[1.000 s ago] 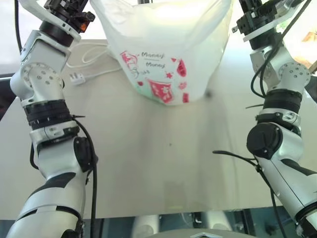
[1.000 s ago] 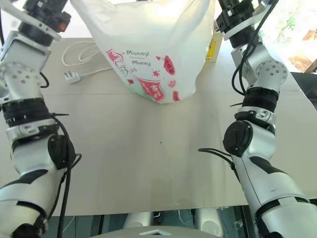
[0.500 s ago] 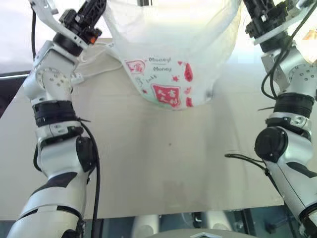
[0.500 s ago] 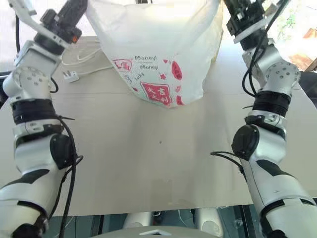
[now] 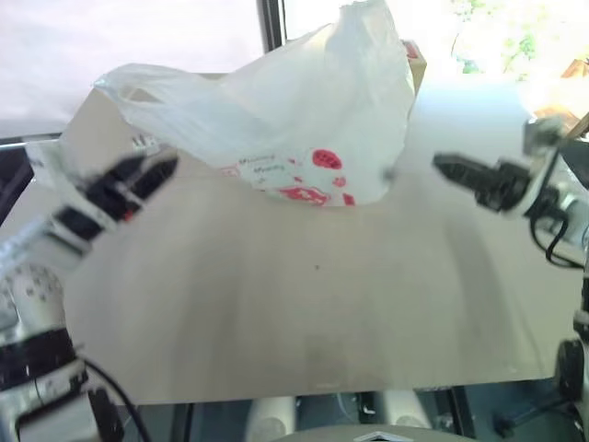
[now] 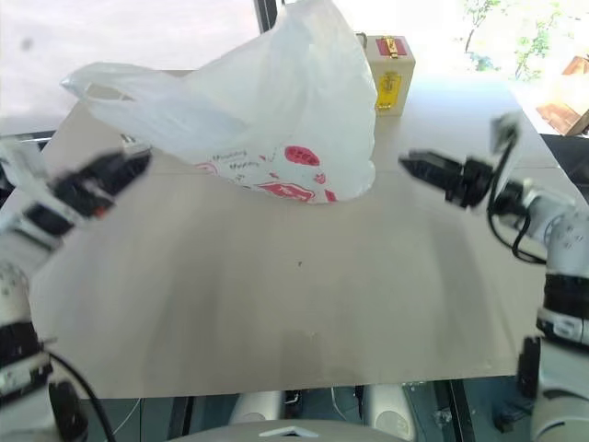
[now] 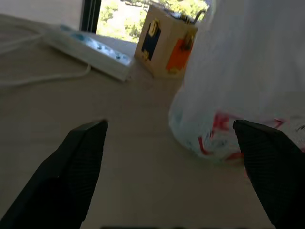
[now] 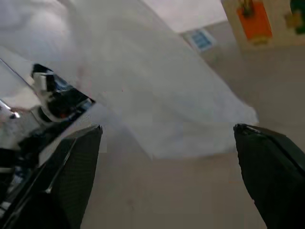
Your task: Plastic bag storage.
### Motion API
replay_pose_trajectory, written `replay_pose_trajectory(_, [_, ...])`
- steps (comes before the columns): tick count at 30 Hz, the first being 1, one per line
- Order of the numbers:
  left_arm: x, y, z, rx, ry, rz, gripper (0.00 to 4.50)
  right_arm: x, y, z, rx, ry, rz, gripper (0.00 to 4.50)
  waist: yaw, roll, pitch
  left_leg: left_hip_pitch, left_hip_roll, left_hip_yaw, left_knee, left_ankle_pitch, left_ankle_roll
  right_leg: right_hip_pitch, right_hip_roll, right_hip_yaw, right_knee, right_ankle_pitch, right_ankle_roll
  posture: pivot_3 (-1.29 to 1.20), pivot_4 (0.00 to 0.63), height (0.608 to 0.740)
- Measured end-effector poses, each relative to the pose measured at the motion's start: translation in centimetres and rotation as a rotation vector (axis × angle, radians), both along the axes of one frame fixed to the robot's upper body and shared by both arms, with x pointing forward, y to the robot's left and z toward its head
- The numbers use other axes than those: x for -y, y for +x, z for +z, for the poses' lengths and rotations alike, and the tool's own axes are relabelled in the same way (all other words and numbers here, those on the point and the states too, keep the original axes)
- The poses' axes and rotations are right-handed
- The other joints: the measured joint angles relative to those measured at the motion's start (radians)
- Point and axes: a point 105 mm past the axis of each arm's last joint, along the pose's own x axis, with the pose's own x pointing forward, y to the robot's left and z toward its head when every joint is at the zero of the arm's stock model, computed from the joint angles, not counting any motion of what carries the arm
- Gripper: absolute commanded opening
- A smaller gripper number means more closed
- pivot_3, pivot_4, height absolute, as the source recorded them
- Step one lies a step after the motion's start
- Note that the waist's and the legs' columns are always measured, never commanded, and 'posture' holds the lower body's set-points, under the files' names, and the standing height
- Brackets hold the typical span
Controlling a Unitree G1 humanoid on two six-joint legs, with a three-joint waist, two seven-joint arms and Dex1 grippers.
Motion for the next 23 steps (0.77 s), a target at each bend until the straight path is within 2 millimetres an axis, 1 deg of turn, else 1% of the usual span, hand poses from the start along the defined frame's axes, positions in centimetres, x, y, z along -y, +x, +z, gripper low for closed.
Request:
replay_pose_trajectory(2, [0.6,-1.9,-3.7,-0.101,0.025,0.011,4.46,0.7,-0.5,-3.3,-0.005,-0.101,-0.038,4.48,0.000,0.000,0.000,0.001,0.000,0.000,0.000,0.000,0.000,0.001,0.000,0.000,0.000,0.000,0.000,0.00,0.150,0.732])
replay_pose_trajectory(3, [1.1,-3.2,-5.9,-0.156,0.061,0.015,4.46,1.6,-0.8,-5.0,0.009,-0.155,-0.072,4.48,-0.001,0.000,0.000,0.002,0.000,0.000,0.000,0.000,0.001,0.002,0.000,0.000,0.000,0.000,0.000,0.00,0.150,0.732])
replay_pose_trajectory(4, [1.4,-4.4,-7.6,-0.192,0.091,0.023,4.46,2.7,-1.0,-6.6,0.016,-0.208,-0.117,4.48,-0.001,0.000,0.000,0.003,0.000,0.000,0.000,-0.001,0.002,0.003,0.000,0.001,0.000,0.000,0.000,0.00,0.150,0.732])
replay_pose_trajectory(5, [1.6,-4.9,-8.0,-0.189,0.130,0.027,4.46,3.5,-1.2,-7.6,0.023,-0.245,-0.141,4.48,0.000,0.000,-0.001,0.005,0.000,0.000,0.000,-0.001,0.002,0.004,0.000,0.000,0.000,0.000,0.000,0.00,0.150,0.732])
replay_pose_trajectory(6, [1.6,-5.7,-8.8,-0.184,0.199,0.039,4.46,4.4,-1.6,-8.7,0.055,-0.291,-0.159,4.48,0.001,0.003,-0.002,0.014,0.000,0.001,-0.001,-0.002,0.003,0.012,0.000,0.001,-0.001,-0.001,-0.001,0.00,0.150,0.732])
replay_pose_trajectory(8, [1.7,-6.2,-9.5,-0.174,0.247,0.057,4.46,4.9,-1.9,-9.1,0.098,-0.320,-0.162,4.48,-0.001,0.008,-0.005,0.020,0.000,0.003,-0.002,-0.002,0.003,0.016,0.000,0.003,-0.001,-0.003,-0.004,0.00,0.150,0.732])
replay_pose_trajectory(9, [1.8,-6.5,-9.8,-0.154,0.277,0.070,4.46,5.5,-2.2,-9.5,0.129,-0.333,-0.164,4.48,-0.001,0.009,-0.006,0.021,0.000,0.003,-0.002,-0.002,0.003,0.016,0.000,0.004,-0.001,-0.003,-0.004,0.00,0.150,0.732])
replay_pose_trajectory(13, [2.1,-7.4,-10.4,-0.114,0.333,0.065,4.46,6.9,-3.3,-10.7,0.145,-0.365,-0.144,4.48,-0.003,0.008,-0.007,0.023,0.000,0.003,-0.001,-0.002,0.003,0.017,0.000,0.007,0.000,-0.002,-0.005,0.00,0.150,0.732])
replay_pose_trajectory(16, [2.7,-8.2,-10.7,-0.093,0.367,0.024,4.46,7.8,-3.4,-10.5,0.164,-0.373,-0.156,4.48,-0.004,0.007,-0.007,0.024,0.000,0.003,-0.001,-0.002,0.003,0.017,0.000,0.010,0.000,-0.002,-0.005,0.00,0.150,0.732])
replay_pose_trajectory(20, [3.4,-9.3,-11.1,-0.073,0.401,-0.028,4.46,8.2,-3.4,-10.3,0.209,-0.395,-0.159,4.48,-0.003,0.007,-0.008,0.024,0.000,0.002,-0.003,-0.002,0.003,0.016,0.001,0.010,0.000,-0.002,-0.005,0.00,0.150,0.732])
replay_pose_trajectory(23, [3.6,-9.9,-11.3,-0.068,0.420,-0.044,4.46,8.4,-3.6,-10.6,0.226,-0.410,-0.160,4.48,-0.003,0.007,-0.008,0.024,0.000,0.003,-0.003,-0.002,0.004,0.016,0.001,0.010,-0.001,-0.002,-0.005,0.00,0.150,0.732])
